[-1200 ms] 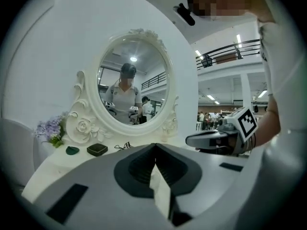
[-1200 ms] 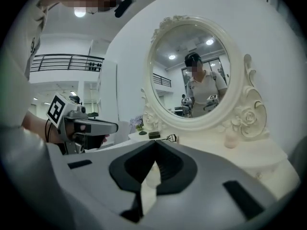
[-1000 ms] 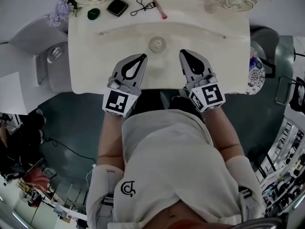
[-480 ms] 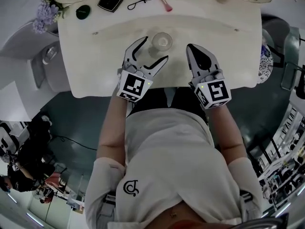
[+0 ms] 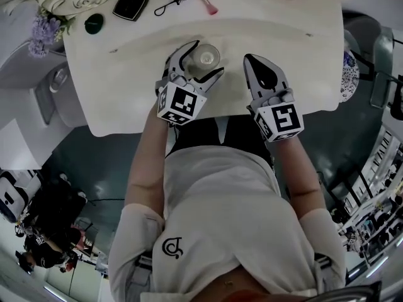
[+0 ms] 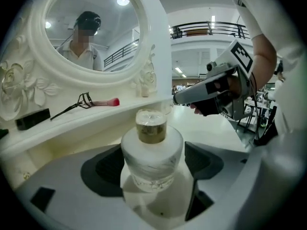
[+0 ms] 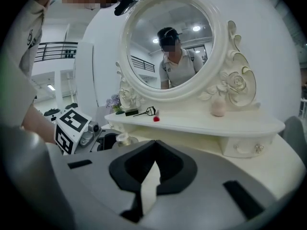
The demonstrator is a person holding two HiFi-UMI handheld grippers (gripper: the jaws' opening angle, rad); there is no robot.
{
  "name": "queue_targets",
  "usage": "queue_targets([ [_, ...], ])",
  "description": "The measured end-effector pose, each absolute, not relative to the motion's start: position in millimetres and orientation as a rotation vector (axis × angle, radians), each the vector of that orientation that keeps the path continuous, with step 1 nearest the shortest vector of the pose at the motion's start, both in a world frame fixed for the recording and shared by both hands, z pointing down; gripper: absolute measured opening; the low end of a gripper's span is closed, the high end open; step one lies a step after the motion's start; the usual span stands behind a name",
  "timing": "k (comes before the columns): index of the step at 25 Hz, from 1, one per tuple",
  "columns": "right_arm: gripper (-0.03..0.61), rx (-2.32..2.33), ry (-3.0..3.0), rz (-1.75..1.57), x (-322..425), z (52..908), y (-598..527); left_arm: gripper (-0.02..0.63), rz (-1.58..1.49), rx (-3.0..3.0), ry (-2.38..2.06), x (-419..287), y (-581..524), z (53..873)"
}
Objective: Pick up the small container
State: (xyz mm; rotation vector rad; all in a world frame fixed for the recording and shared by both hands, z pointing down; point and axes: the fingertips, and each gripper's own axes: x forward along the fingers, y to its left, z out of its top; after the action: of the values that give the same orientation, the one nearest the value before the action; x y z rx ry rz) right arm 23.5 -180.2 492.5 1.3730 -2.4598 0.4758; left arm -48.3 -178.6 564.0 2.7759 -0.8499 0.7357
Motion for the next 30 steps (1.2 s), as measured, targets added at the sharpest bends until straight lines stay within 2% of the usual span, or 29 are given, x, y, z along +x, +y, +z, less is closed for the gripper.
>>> queue_targets([
  [3,0.008,1.38,-2.452,0.479,27,494,-180,0.407,0.752,2.775,-0.839,-45,-182,568],
  [6,0.006,1.391,-2.446,0.487,31,494,-182,0.35,0.732,2.768,-0.838,-43,-186,567],
  [21,0.006,1.414,-2.45,0.477,34,484,-177,0.347,0.686,2.702,-0.907,-46,-181,563],
  [30,0.006,1.396,-2.503,0.396,27,454,-175,0.347,0.572,2.719,-1.005,-60,-173,502],
])
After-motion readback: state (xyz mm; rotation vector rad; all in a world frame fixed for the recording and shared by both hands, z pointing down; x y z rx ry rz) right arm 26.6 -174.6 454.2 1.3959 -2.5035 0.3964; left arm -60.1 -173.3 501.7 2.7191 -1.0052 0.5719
